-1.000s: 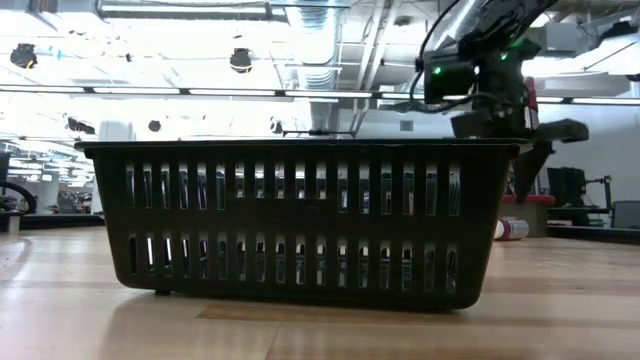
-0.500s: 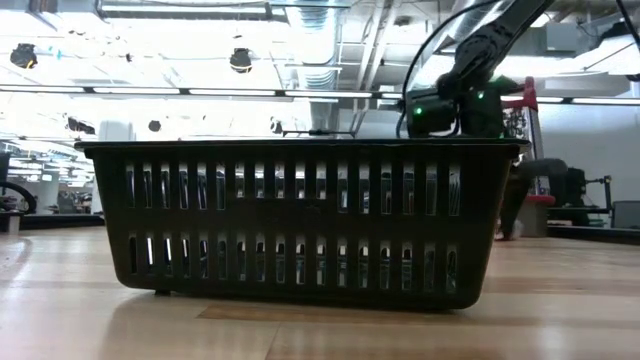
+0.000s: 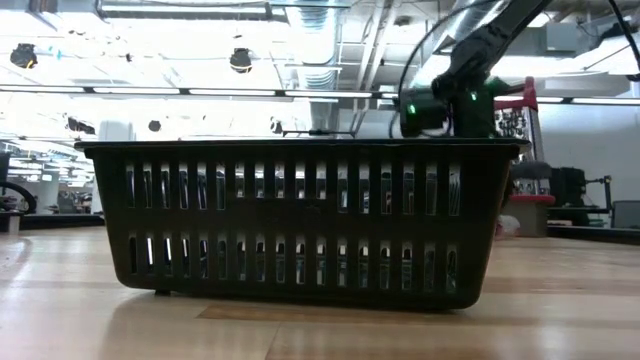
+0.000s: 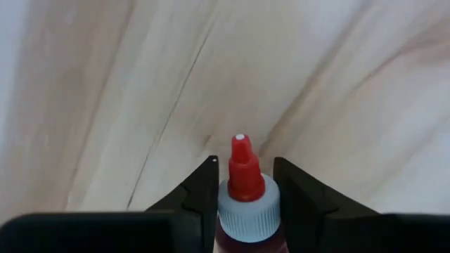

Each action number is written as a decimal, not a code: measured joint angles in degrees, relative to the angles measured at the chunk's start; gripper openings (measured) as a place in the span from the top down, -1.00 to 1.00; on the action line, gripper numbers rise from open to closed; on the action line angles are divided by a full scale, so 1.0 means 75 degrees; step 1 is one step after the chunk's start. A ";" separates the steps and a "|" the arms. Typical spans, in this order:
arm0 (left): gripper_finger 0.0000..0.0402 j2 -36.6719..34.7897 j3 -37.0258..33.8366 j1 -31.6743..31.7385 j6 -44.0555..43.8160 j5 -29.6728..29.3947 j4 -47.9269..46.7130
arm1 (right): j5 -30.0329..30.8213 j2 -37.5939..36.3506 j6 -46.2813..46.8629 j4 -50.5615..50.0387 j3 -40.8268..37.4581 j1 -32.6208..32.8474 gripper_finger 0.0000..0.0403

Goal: Pick & Place Food Item
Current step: Put the red food coloring bottle into the transparent bin, then put the green donut into the black bin

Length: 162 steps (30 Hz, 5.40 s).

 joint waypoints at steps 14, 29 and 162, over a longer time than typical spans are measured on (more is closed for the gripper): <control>0.14 0.0001 0.0000 -0.0001 0.0041 -0.0075 -0.0177 | -0.1394 -0.0075 0.3721 0.0036 0.3383 0.0678 0.49; 0.14 0.0003 0.0000 -0.0490 0.0054 -0.0080 -0.0539 | -0.1565 0.0688 0.5663 0.5464 0.3816 0.2256 0.45; 0.14 -0.0531 0.0003 -0.0291 -0.4358 0.2185 -0.4167 | 0.3522 -0.5867 0.9990 0.8488 -0.1327 0.4503 0.04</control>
